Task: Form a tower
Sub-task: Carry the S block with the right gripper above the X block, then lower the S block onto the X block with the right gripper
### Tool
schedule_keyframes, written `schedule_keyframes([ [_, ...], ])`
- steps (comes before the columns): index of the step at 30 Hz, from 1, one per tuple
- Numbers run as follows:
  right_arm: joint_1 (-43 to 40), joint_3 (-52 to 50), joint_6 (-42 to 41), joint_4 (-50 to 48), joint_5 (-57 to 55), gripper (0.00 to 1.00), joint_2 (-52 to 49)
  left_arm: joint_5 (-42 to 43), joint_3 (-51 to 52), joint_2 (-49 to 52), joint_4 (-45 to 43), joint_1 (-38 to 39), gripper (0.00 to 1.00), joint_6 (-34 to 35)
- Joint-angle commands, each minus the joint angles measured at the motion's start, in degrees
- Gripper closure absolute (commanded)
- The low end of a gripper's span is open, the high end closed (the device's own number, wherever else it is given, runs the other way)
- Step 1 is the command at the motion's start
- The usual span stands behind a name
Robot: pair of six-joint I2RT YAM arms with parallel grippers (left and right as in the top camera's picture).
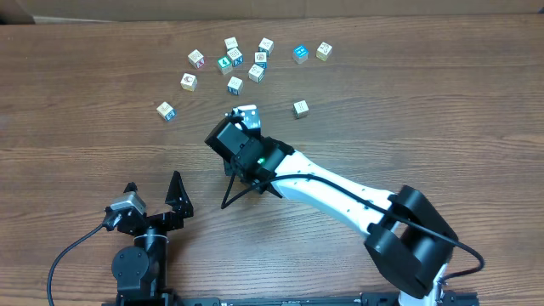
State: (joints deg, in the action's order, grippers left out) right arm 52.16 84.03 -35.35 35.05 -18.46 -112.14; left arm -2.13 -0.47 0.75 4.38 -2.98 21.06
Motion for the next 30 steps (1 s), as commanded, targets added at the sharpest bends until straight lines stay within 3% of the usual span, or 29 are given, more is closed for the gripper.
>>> schedule_keyframes([
  [1, 0.02, -0.04, -0.42, -0.57, -0.79, 0.96, -0.94, 0.28, 0.20, -0.44, -0.11, 0.17, 0.00, 0.37],
  [30, 0.28, -0.04, -2.27, -2.45, 3.06, 0.96, -4.15, 0.28, 0.20, -0.44, -0.11, 0.17, 0.00, 0.37],
])
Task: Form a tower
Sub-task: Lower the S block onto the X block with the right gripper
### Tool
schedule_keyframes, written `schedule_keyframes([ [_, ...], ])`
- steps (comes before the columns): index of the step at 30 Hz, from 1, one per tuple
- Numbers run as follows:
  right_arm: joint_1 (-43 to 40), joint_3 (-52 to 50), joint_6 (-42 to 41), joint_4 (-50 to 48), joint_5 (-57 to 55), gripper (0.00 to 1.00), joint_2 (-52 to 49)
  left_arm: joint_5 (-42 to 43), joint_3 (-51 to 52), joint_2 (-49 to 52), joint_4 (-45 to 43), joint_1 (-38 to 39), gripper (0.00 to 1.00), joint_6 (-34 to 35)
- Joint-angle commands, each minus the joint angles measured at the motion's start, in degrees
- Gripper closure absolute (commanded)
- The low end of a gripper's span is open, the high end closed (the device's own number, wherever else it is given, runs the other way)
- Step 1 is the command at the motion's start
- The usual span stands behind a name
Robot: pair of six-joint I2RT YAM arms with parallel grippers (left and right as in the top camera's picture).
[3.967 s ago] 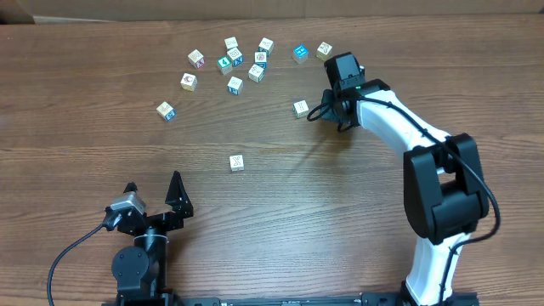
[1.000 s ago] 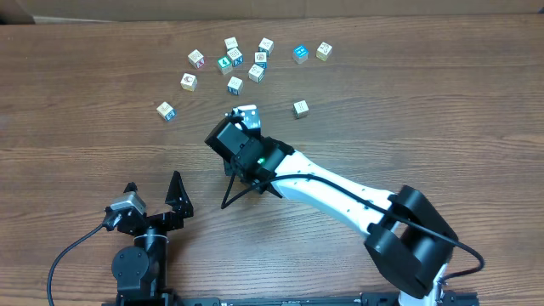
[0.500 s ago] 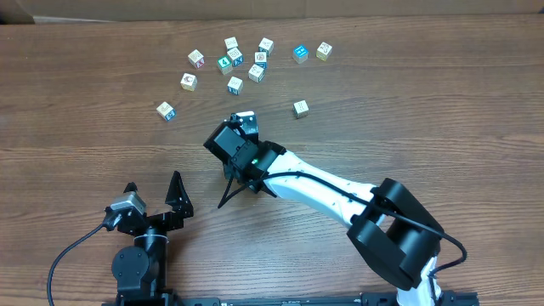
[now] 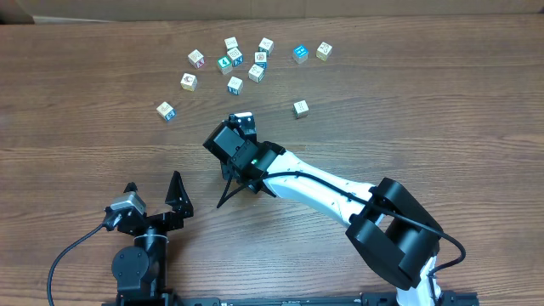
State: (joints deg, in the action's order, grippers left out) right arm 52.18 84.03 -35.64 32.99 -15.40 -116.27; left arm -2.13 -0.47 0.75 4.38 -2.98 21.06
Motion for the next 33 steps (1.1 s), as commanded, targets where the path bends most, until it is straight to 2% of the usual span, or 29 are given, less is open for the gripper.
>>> schedule_keyframes([
  [1, 0.26, -0.04, -2.19, -0.44, 0.02, 0.96, -0.02, 0.28, 0.20, -0.44, -0.11, 0.17, 0.00, 0.37],
  [6, 0.26, -0.04, -2.14, -0.42, 0.00, 0.92, -0.02, 0.28, 0.20, -0.44, -0.11, 0.17, 0.01, 0.37],
  [33, 0.26, -0.04, -2.56, -0.37, 0.04, 0.88, -0.02, 0.28, 0.20, -0.44, -0.11, 0.17, 0.00, 0.37],
])
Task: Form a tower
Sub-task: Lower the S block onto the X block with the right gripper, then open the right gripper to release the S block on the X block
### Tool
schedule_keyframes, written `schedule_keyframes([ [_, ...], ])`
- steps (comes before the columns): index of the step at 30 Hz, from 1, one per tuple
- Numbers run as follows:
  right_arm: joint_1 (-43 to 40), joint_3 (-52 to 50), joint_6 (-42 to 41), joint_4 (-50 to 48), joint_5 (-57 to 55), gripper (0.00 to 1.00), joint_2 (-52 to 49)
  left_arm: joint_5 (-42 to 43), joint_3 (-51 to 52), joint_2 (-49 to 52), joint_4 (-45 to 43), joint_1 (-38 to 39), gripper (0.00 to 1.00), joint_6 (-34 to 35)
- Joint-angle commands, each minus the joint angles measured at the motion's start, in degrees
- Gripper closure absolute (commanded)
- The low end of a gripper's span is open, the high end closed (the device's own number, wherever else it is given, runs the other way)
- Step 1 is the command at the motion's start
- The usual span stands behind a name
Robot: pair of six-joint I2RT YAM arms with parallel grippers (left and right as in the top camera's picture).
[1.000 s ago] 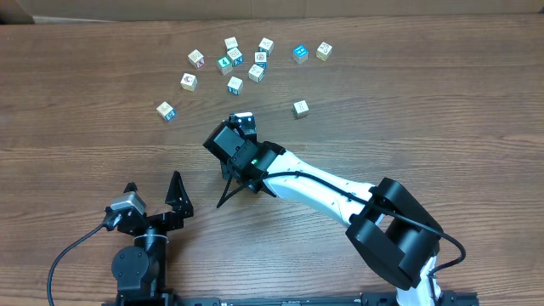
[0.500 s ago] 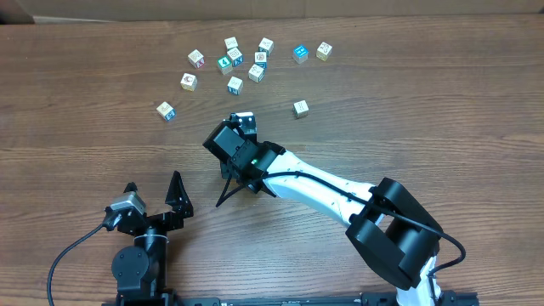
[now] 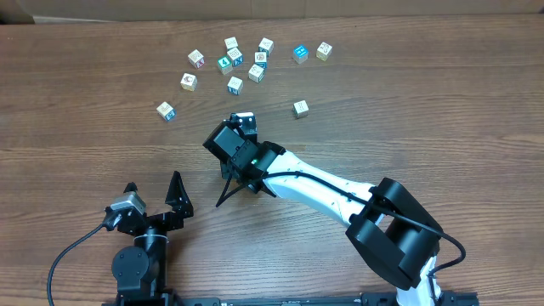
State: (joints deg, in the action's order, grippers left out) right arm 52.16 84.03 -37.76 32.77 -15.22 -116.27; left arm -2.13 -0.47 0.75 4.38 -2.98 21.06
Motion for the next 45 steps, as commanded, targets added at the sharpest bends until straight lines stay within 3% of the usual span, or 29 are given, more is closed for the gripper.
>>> schedule_keyframes([
  [1, 0.28, -0.04, -0.44, -0.15, -0.13, 0.88, -0.02, 0.28, 0.20, -0.44, -0.11, 0.17, 0.00, 0.37],
  [45, 0.28, -0.04, -2.49, -0.72, 0.57, 0.84, -0.02, 0.28, 0.20, -0.44, -0.11, 0.17, 0.00, 0.37],
])
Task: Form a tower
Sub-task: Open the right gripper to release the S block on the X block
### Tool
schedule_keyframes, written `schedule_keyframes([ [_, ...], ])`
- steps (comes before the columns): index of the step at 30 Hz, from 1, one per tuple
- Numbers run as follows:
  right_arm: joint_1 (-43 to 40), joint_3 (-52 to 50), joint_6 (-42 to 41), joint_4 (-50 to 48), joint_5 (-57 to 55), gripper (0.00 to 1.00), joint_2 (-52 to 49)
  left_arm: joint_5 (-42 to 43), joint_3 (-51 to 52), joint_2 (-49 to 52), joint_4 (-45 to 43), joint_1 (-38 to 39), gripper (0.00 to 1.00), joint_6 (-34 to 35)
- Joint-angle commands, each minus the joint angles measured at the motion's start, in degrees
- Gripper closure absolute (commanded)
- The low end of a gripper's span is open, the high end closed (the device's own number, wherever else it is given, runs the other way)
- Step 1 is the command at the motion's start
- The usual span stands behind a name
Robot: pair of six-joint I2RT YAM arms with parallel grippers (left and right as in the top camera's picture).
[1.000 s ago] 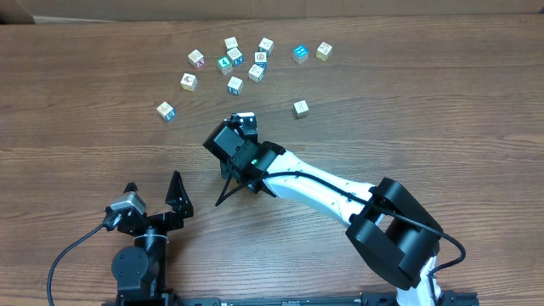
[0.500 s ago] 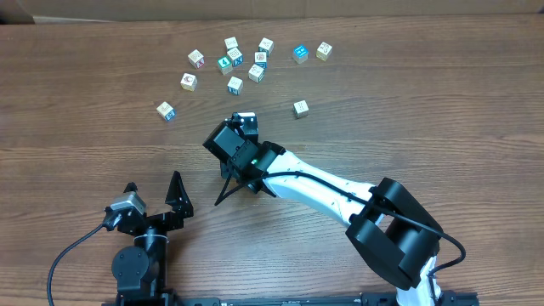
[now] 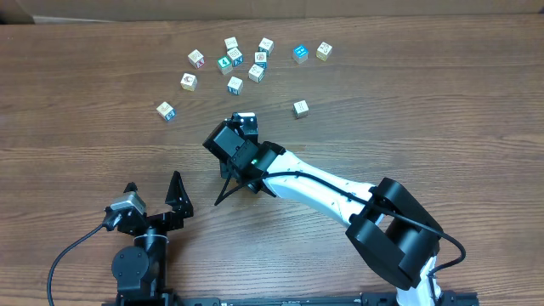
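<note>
Only the overhead view is given. Several small picture blocks lie scattered on the far part of the wooden table point(image 3: 442, 127), most of them in a cluster point(image 3: 236, 59). Single blocks lie apart at the left point(image 3: 166, 110) and at the right point(image 3: 300, 108). My right gripper point(image 3: 243, 120) reaches in from the lower right to the table's middle and appears shut on a pale block point(image 3: 245, 116) at its tip; the wrist hides most of the fingers. My left gripper point(image 3: 155, 190) rests near the front edge with its fingers spread open and nothing in them. No stacked blocks are in view.
The right arm's white link point(image 3: 323, 183) crosses the middle of the table diagonally. A black cable point(image 3: 59, 263) loops by the left arm's base. Bare wood lies between the block cluster and the left gripper.
At first my right gripper held the pale block a little farther back, just below the cluster. A second later it was slightly nearer and to the left, with the arm's elbow shifted left. It has stayed there since. The left arm has not moved.
</note>
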State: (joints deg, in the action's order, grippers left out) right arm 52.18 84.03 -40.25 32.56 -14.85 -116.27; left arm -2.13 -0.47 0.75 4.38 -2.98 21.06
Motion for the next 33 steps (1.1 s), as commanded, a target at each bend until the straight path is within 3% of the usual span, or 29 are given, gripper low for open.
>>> schedule_keyframes([
  [1, 0.26, -0.04, 0.22, -0.50, 0.20, 0.84, -0.02, 0.28, 0.20, -0.44, -0.11, 0.17, 0.00, 0.37],
  [7, 0.26, -0.04, 0.55, -0.39, 0.61, 0.79, -0.02, 0.28, 0.20, -0.44, -0.11, 0.17, 0.00, 0.37],
  [13, 0.26, -0.04, 1.05, -0.39, 0.59, 0.65, -0.02, 0.28, 0.20, -0.44, -0.11, 0.17, 0.00, 0.37],
  [21, 0.26, -0.04, 1.05, -0.44, 0.59, 0.55, -0.02, 0.28, 0.20, -0.44, -0.11, 0.17, 0.01, 0.37],
  [23, 0.26, -0.04, 1.05, -0.61, 0.59, 0.57, -0.02, 0.28, 0.20, -0.44, -0.11, 0.17, 0.00, 0.37],
  [28, 0.26, -0.04, 1.07, -0.83, 0.61, 0.75, -0.02, 0.28, 0.20, -0.44, -0.11, 0.17, 0.00, 0.37],
  [33, 0.26, -0.04, 1.70, -0.81, 0.61, 0.75, -0.02, 0.28, 0.20, -0.44, -0.11, 0.17, 0.00, 0.37],
])
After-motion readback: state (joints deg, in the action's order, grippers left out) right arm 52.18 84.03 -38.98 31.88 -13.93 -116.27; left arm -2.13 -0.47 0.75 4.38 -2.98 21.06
